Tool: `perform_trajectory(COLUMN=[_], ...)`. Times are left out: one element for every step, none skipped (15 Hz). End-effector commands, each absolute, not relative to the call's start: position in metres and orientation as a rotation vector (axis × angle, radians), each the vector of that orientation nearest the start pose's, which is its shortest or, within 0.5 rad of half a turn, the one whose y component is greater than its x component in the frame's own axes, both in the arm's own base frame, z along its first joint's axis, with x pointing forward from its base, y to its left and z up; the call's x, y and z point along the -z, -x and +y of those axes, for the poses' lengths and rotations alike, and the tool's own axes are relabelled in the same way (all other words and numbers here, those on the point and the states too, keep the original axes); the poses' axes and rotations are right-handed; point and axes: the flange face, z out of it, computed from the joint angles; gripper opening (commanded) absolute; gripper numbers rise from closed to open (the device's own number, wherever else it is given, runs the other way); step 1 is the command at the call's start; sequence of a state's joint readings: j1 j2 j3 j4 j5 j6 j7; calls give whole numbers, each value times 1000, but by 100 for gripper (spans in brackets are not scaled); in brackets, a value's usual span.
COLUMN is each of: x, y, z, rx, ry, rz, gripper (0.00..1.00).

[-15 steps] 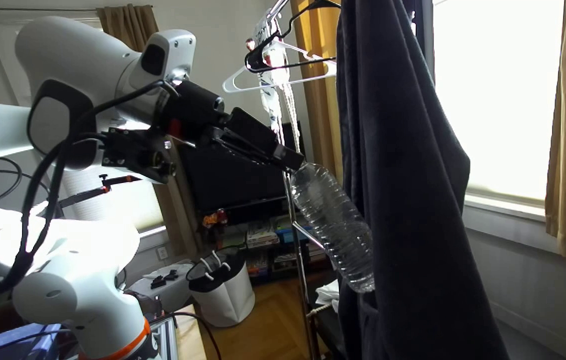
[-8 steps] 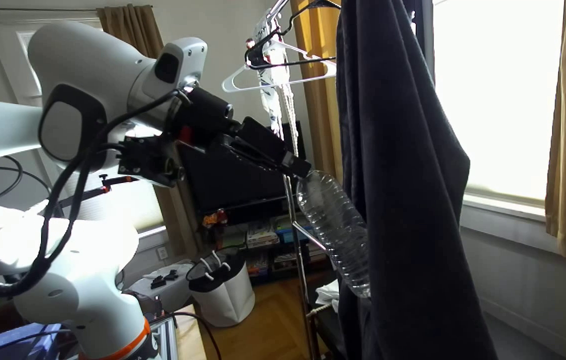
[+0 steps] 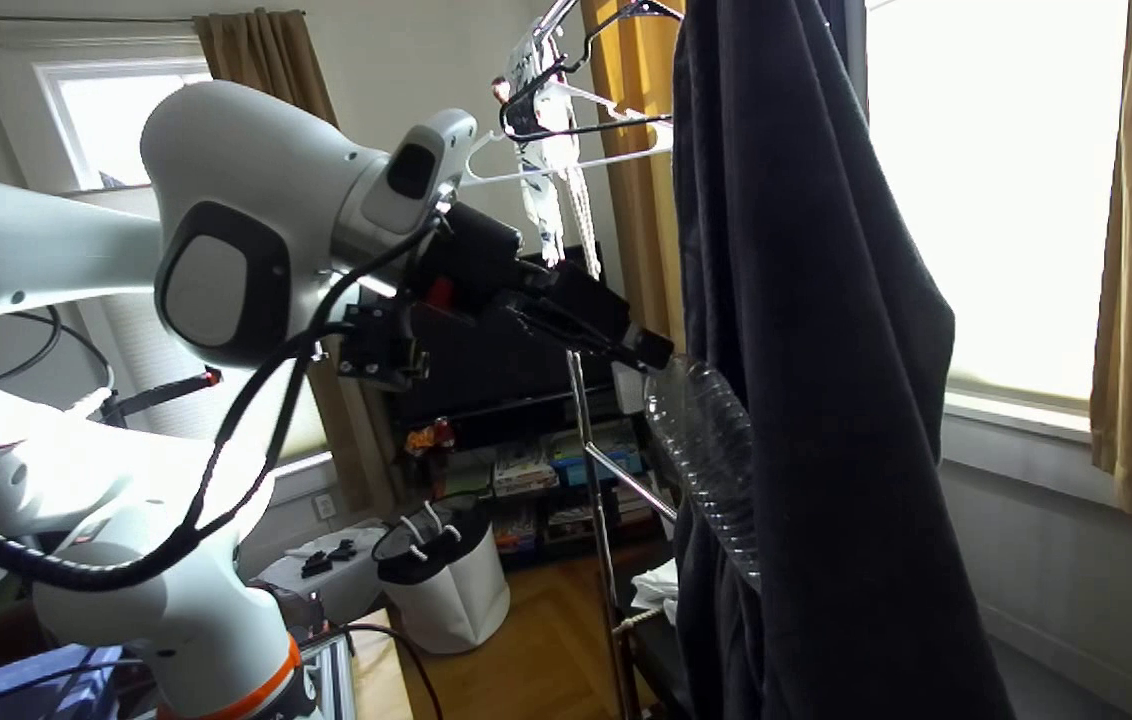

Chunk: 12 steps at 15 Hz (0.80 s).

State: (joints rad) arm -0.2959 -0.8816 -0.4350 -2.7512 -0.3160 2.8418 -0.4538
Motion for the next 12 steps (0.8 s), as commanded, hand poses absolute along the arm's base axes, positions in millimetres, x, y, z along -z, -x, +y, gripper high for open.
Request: perform_trajectory(x=[-559,-557,-552,-551,-551,-550,-548,-547,-545,-543,-541,-537], y=[-284,-290,-277,-281,-285,-287,-291,-295,-300,-305,-312,-317], z=[-240,-240,-237,-237,-238,-238,-237,-238,-239,-239,-239,-239], rx=[1614,1620,1569,1580,1578,1574,1600,1640,1659,1684,1710,1730], ry=[3138,3159,3168,3169,3173,3177,3148,3119,3097,3078,3061,3050], rz=[79,70,51,49,47,46,72,94,112,123,128,134], gripper=[8,8,31,31,31,8,8,8,8,8,8,8])
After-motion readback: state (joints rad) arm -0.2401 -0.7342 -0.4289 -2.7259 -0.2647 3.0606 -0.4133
